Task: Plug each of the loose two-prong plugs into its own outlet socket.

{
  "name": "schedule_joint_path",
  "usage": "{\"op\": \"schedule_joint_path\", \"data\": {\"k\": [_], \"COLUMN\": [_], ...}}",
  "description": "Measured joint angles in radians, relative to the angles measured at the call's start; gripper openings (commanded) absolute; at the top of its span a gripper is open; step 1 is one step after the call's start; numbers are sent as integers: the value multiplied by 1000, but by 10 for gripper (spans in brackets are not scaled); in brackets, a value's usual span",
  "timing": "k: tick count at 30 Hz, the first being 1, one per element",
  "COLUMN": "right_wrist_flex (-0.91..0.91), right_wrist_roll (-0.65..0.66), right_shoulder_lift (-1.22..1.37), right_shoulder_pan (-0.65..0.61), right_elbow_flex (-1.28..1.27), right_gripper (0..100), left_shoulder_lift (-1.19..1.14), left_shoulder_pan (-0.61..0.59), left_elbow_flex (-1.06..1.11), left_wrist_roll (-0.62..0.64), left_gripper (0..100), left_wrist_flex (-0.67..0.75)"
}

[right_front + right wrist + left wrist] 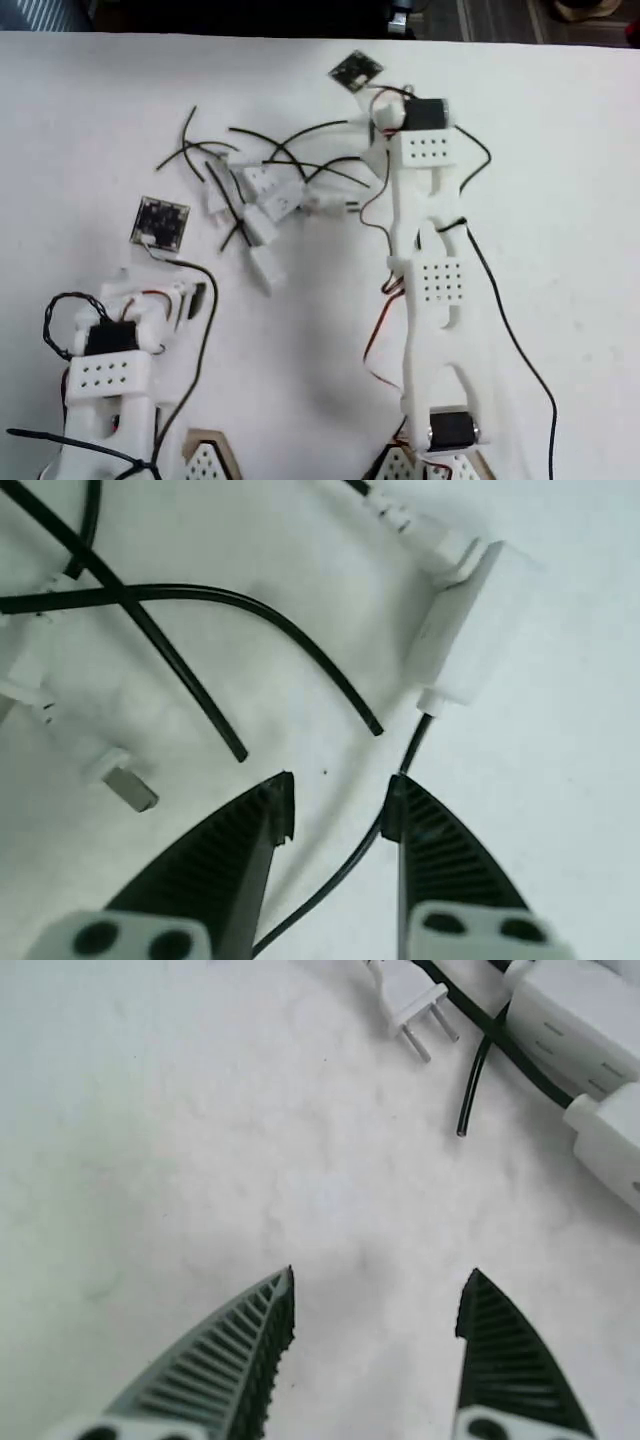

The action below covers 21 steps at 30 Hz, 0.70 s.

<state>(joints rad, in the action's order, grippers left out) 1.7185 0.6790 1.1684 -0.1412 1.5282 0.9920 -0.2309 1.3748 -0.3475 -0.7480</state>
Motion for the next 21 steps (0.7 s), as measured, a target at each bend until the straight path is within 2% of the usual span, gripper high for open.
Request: {"op": "schedule_joint_path", "data": {"k": [4,10,21], "right_wrist_flex": [0,-2,-3], "right_wrist_roll": [2,6,69], "right_shoulder_lift": [-101,-239,-252], "right_shoulder_pan": [-44,-124,-222], "right_elbow_flex": [-192,-450,-506], "right_gripper": [158,255,255], "left_shoulder_lift": [0,0,0], "left_shoulder_pan": [0,0,0], "left_elbow_flex": [0,0,0], "left_wrist_roll": [0,0,0], "left_gripper": [267,267,267], "left_wrist_flex": [0,0,0]}}
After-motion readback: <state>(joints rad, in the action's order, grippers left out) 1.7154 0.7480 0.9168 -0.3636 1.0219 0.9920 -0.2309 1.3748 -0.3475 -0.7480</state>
